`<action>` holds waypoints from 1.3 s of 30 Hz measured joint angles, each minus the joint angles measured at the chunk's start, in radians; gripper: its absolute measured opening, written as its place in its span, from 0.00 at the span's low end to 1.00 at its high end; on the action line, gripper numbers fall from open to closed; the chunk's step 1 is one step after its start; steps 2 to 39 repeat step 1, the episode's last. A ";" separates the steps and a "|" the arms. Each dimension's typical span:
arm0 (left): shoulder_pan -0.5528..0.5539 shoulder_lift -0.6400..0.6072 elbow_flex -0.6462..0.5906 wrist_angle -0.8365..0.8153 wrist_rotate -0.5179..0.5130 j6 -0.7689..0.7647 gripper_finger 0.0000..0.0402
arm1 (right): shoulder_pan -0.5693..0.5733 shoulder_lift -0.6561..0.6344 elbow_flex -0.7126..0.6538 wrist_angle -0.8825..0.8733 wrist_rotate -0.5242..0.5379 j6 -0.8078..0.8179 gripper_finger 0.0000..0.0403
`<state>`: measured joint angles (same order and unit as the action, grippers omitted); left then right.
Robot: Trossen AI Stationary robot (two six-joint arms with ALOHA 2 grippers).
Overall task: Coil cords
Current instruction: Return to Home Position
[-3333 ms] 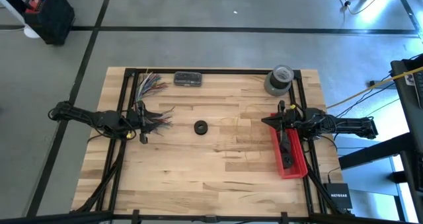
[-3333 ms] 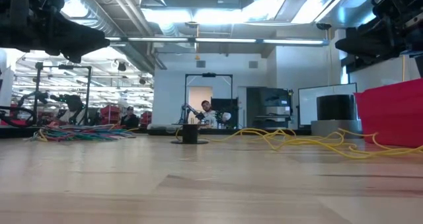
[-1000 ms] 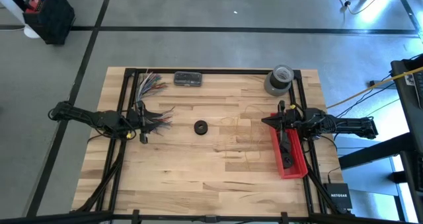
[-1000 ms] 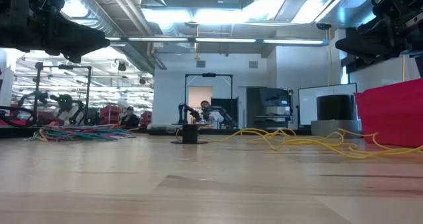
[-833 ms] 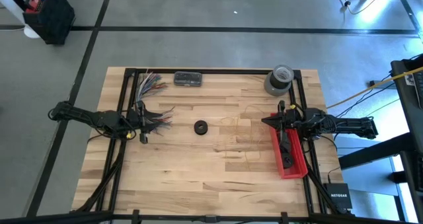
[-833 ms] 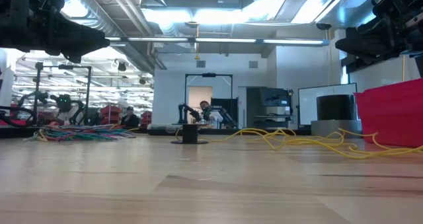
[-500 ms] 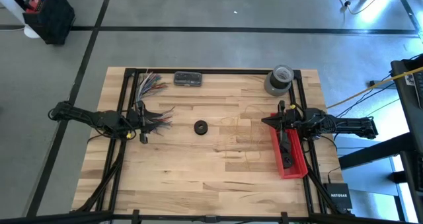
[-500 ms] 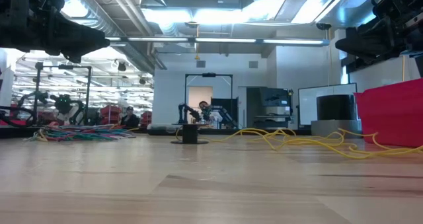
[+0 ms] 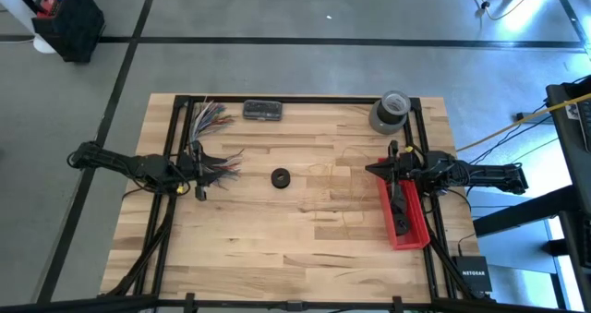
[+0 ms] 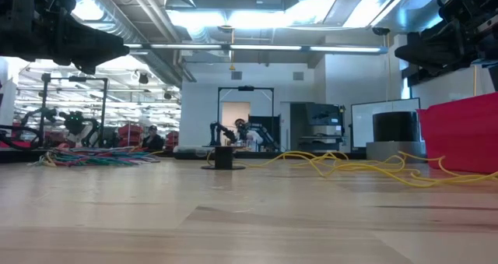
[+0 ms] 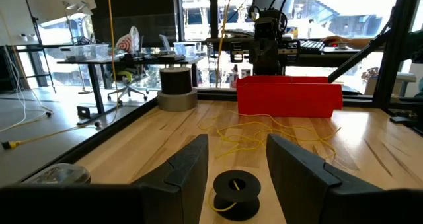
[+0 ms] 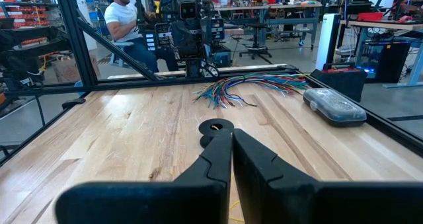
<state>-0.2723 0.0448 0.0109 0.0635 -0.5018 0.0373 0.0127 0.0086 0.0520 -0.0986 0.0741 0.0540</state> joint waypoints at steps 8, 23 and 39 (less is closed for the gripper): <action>0.000 0.000 0.000 0.000 0.000 0.000 0.36 | 0.000 0.000 0.000 0.000 0.000 0.000 0.05; 0.000 0.000 0.000 0.000 0.000 0.000 0.36 | 0.000 0.000 0.000 0.000 0.000 0.000 0.05; 0.000 0.000 0.000 0.000 0.000 0.000 0.36 | 0.000 0.000 0.000 0.000 0.000 0.000 0.05</action>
